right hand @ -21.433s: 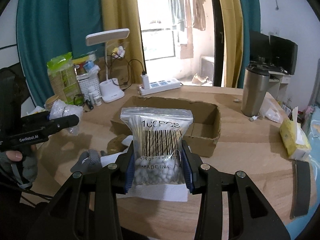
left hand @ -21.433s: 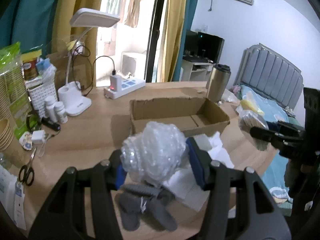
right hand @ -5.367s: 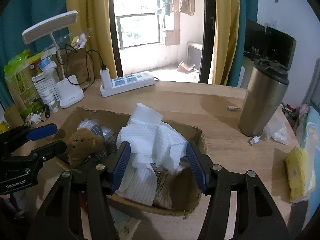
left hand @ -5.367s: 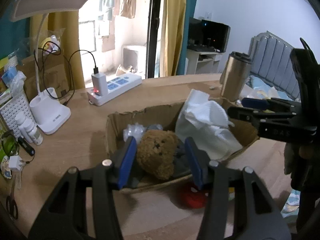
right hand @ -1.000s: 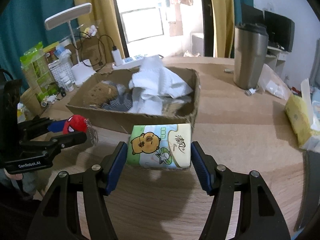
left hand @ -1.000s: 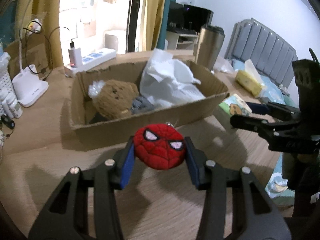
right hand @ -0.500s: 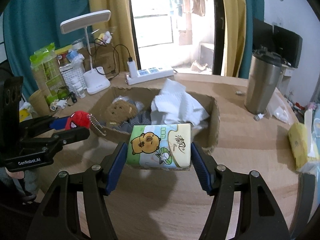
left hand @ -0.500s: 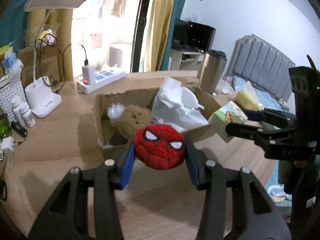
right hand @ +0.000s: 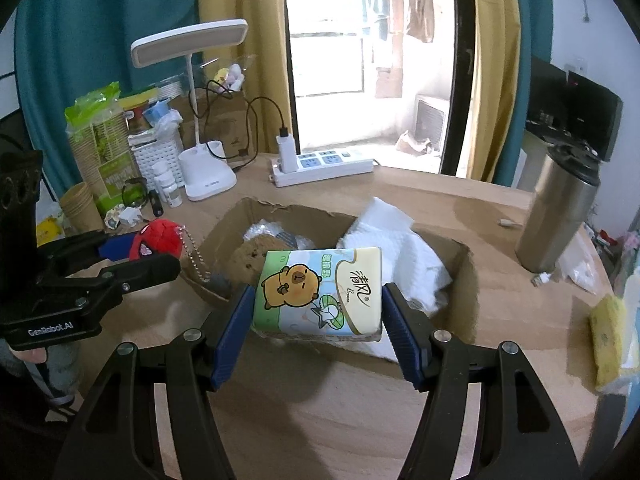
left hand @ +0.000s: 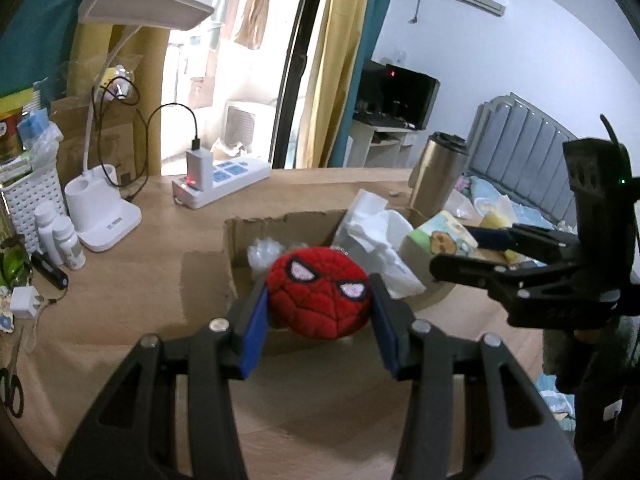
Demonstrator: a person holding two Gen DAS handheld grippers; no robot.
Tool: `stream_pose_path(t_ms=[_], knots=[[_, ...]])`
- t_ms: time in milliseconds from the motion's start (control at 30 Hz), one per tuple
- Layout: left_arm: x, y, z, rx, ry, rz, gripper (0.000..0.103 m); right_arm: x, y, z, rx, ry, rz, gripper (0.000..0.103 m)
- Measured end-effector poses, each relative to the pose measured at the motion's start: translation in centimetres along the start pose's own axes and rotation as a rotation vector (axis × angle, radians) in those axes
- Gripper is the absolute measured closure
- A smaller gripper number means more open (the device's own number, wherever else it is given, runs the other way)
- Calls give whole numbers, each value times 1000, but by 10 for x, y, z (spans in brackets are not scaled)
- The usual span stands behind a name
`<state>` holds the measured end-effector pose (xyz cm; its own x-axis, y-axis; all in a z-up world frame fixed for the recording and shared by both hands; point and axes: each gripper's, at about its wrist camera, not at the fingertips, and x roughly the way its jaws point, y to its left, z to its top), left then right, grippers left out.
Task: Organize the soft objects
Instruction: 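Carry the plush into the box with the left tool while the right tool lowers the tissue pack in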
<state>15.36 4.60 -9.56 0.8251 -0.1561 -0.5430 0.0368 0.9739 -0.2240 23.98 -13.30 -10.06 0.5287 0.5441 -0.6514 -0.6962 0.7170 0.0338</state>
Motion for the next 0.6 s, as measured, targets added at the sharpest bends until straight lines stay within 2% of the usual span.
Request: stream_pose_path(t_ms=[600], knots=[[7, 30, -2, -42, 15, 40, 55, 56, 3, 4, 22, 84, 27, 35]])
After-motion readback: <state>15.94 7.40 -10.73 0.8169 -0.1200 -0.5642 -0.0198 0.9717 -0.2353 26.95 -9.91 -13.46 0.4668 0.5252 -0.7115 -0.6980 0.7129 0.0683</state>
